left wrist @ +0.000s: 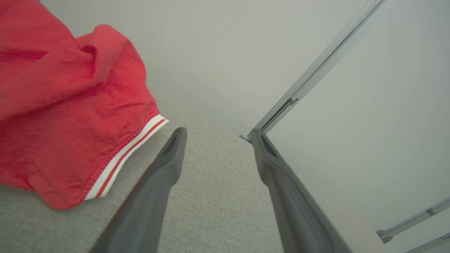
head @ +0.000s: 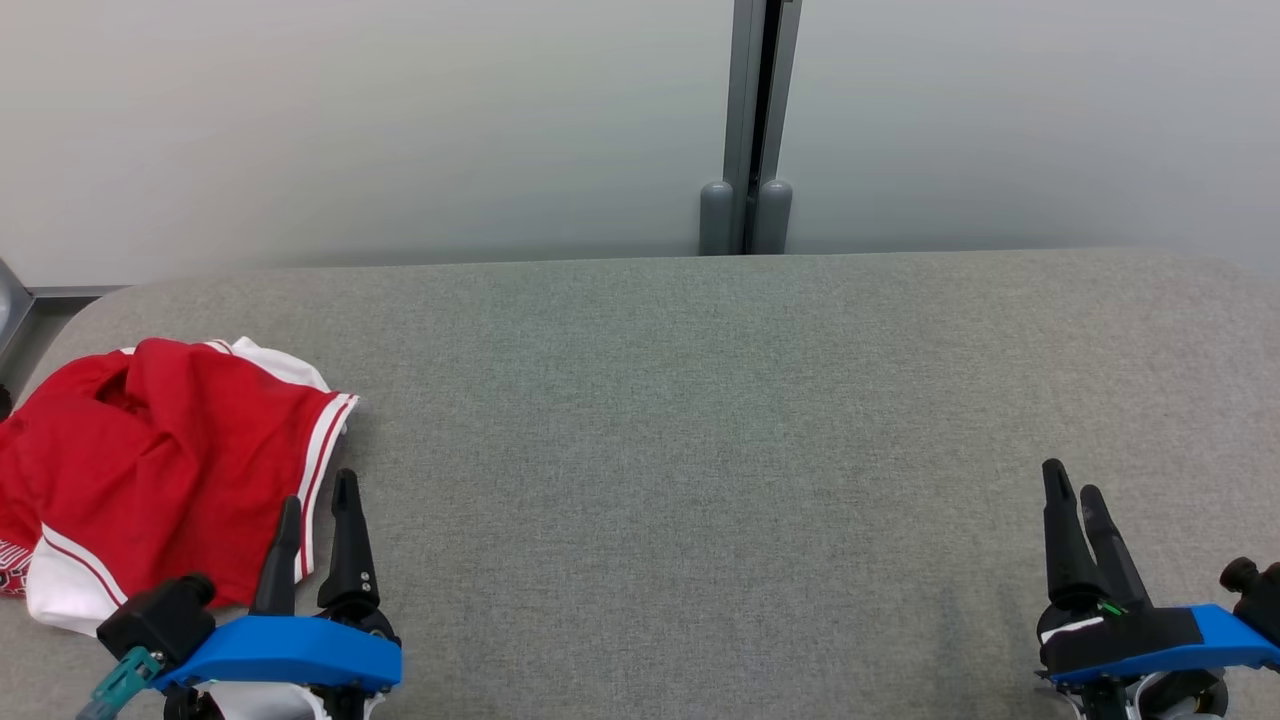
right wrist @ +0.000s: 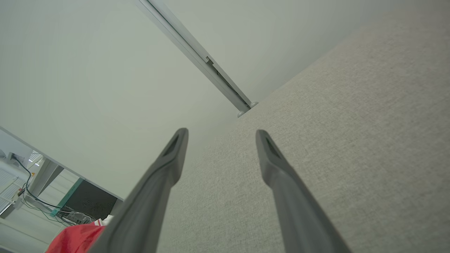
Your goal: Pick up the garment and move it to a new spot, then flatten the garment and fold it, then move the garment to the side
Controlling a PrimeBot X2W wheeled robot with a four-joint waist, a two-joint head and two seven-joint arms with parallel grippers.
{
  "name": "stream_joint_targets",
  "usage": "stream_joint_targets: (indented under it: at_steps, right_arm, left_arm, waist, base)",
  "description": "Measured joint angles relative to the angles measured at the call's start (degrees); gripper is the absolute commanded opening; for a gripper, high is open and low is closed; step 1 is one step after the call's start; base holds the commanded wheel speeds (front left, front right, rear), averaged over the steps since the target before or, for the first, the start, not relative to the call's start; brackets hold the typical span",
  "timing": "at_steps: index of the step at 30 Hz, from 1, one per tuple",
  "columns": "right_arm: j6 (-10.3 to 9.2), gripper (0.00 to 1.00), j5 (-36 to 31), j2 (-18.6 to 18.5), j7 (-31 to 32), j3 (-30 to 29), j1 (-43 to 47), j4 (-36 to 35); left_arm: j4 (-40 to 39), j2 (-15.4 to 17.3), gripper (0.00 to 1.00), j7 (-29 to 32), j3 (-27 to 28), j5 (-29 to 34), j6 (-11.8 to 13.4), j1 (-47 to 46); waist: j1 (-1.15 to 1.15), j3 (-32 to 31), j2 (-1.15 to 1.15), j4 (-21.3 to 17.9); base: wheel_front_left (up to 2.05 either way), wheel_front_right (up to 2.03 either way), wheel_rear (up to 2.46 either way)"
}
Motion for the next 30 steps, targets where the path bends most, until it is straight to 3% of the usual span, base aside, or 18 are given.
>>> stream_joint_targets:
  at_steps: [30]
  right_arm:
    - [0.01, 1.0, -17.4, -0.1, -4.5, 0.0, 0.8, 1.5]
  left_arm:
    - [2.1, 1.5, 1.0, -4.5, -2.9, 18.4, 1.7, 1.3]
  waist:
    - [0.0, -1.1, 0.0, 0.6]
  base:
    - [0.0, 0.0, 0.0]
